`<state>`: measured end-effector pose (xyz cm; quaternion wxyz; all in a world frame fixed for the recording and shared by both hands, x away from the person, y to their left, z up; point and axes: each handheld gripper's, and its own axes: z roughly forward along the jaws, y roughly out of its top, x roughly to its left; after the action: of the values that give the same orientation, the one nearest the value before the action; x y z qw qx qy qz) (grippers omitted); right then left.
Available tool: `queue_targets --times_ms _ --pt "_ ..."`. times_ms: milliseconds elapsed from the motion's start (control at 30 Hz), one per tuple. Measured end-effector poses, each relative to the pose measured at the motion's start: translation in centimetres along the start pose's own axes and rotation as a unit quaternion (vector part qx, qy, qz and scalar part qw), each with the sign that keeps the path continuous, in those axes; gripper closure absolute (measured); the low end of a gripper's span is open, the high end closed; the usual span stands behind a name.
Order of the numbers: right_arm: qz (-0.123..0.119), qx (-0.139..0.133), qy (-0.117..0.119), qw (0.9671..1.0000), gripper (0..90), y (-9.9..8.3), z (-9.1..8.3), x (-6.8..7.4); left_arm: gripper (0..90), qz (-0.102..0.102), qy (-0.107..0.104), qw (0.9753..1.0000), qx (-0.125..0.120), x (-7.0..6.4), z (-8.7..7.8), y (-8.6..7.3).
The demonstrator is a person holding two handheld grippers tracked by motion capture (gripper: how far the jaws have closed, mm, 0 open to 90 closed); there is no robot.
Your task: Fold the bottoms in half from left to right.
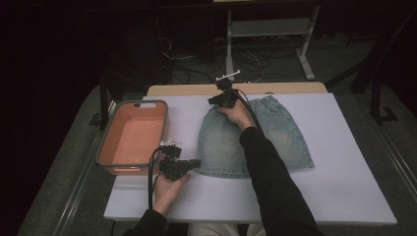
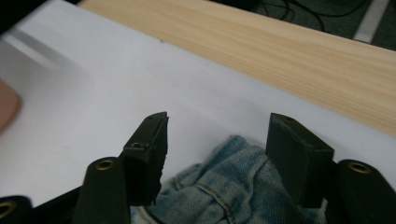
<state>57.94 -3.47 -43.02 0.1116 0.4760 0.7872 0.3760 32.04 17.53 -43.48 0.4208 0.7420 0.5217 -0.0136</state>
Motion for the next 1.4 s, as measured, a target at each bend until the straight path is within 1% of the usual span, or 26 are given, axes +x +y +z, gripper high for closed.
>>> queue_targets --times_ms 67,233,300,400,533,567,600,667,700,733,800,900,967,1067,1167,1300,1400 --pt "-0.004 0.002 -0.01 0.9999 41.7 -0.1 0.3 0.1 84.8 0.0 -0.001 1.0 0.0 0.0 0.0 0.0" --pt "-0.021 0.006 -0.019 0.9996 47.2 -0.4 0.9 0.2 84.8 0.0 -0.006 1.0 0.0 0.0 0.1 0.1" --pt "-0.027 0.011 -0.027 0.9992 49.1 -0.6 1.2 0.2 84.8 0.0 -0.008 1.0 0.001 0.0 0.1 0.1" --pt "-0.028 0.012 -0.031 0.999 51.3 -0.8 1.6 0.3 84.8 -0.001 -0.009 1.0 0.001 0.0 0.1 0.1" --pt "-0.04 0.016 -0.043 0.9982 61.8 -0.9 1.8 0.4 85.0 0.001 -0.01 0.9999 0.0 -0.1 0.1 0.1" --pt "-0.041 0.017 -0.046 0.9979 65.4 -0.9 1.7 0.4 85.1 0.002 -0.011 0.9999 -0.001 -0.1 0.1 0.1" --pt "-0.049 0.018 -0.048 0.9975 69.0 -0.9 1.7 0.4 85.2 0.003 -0.012 0.9999 -0.001 -0.1 0.1 0.1" --pt "-0.059 0.019 -0.054 0.9966 79.2 -0.8 1.5 0.6 85.4 0.007 -0.014 0.9999 0.0 -0.3 0.0 0.1" --pt "-0.058 0.019 -0.053 0.9967 82.3 -0.8 1.4 0.6 85.6 0.009 -0.017 0.9998 0.0 -0.3 0.0 0.2" --pt "-0.055 0.02 -0.049 0.9971 83.0 -0.7 1.4 0.6 85.6 0.01 -0.02 0.9998 -0.001 -0.4 -0.1 0.2" --pt "-0.047 0.021 -0.044 0.9977 83.7 -0.7 1.3 0.4 85.8 0.013 -0.024 0.9996 0.0 -0.6 -0.3 0.2" --pt "-0.028 0.027 -0.031 0.9987 84.3 -0.6 1.0 0.2 85.9 0.02 -0.027 0.9994 -0.001 -0.8 -0.9 0.0" --pt "-0.02 0.031 -0.023 0.999 84.5 -0.5 0.6 0.1 85.9 0.02 -0.028 0.9994 -0.002 -0.9 -1.3 -0.1" --pt "-0.01 0.027 -0.015 0.9995 84.7 -0.2 -0.1 0.0 86.0 0.019 -0.033 0.9992 -0.008 -0.9 -2.2 -0.1" --pt "0.002 0.012 -0.007 0.9999 84.7 0.5 -1.3 0.3 86.1 0.023 -0.039 0.9989 -0.013 -1.1 -3.0 0.0" --pt "-0.006 0.0 -0.004 1.0 84.7 1.1 -2.7 0.8 86.1 0.031 -0.054 0.9979 -0.019 -1.5 -4.0 0.1" --pt "-0.005 -0.004 -0.001 1.0 84.6 1.4 -3.5 1.1 86.1 0.037 -0.061 0.9972 -0.022 -1.8 -4.7 0.4"
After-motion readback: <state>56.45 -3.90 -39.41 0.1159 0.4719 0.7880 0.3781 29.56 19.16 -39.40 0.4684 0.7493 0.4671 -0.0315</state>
